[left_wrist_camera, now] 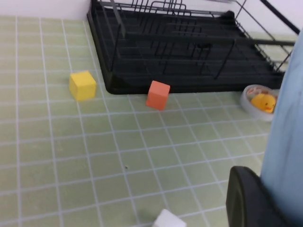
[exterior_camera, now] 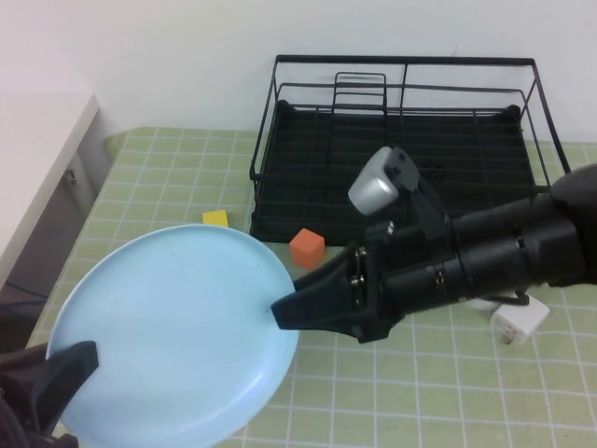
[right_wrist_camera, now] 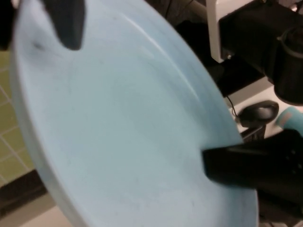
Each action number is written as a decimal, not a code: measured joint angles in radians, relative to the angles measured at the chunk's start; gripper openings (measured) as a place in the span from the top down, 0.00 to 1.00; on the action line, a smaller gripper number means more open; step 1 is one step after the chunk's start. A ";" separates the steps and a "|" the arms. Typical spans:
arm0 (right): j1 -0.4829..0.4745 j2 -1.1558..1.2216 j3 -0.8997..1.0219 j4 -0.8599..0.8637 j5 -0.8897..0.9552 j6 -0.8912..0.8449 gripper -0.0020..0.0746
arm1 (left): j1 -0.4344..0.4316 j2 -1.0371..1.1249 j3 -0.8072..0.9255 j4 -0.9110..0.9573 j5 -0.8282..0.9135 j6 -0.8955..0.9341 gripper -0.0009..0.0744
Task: Place plate on rack
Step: Hand over the plate, then place the plate on the rack
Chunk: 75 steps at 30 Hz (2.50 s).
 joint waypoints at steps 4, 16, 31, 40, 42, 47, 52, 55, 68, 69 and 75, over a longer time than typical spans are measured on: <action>-0.010 0.000 -0.058 -0.001 0.044 0.004 0.40 | 0.000 0.000 0.000 -0.002 -0.005 0.110 0.89; -0.310 -0.149 -0.177 -0.023 0.310 0.222 0.59 | 0.000 0.007 0.000 -0.119 -0.025 0.627 0.89; -0.321 -0.549 -0.098 -0.735 0.331 0.398 0.96 | 0.000 0.330 -0.201 -0.799 -0.085 1.785 0.89; -0.321 -0.628 0.166 -1.168 0.111 0.708 0.97 | 0.000 0.765 -0.546 -0.801 0.132 1.837 0.90; -0.321 -0.628 0.240 -1.192 0.037 0.744 0.97 | 0.000 0.850 -0.622 -0.801 0.209 1.862 0.90; -0.321 -0.628 0.404 -1.285 -0.119 0.763 0.97 | -0.003 1.056 -0.828 -0.785 0.334 1.868 0.90; -0.321 -0.628 0.433 -1.333 -0.151 0.784 0.97 | -0.003 1.231 -1.046 -0.785 0.256 1.857 0.90; -0.321 -0.628 0.433 -1.340 -0.162 0.791 0.97 | -0.003 1.328 -1.170 -0.785 0.220 1.857 0.90; -0.321 -0.628 0.433 -1.340 -0.241 0.843 0.97 | -0.114 1.744 -1.666 -0.787 0.039 1.857 0.90; -0.321 -0.628 0.433 -1.340 -0.242 0.845 0.97 | -0.125 1.770 -1.698 -0.788 0.021 1.857 0.90; -0.321 -0.628 0.433 -1.340 -0.254 0.866 0.97 | -0.154 1.886 -1.826 -0.793 -0.013 1.846 0.90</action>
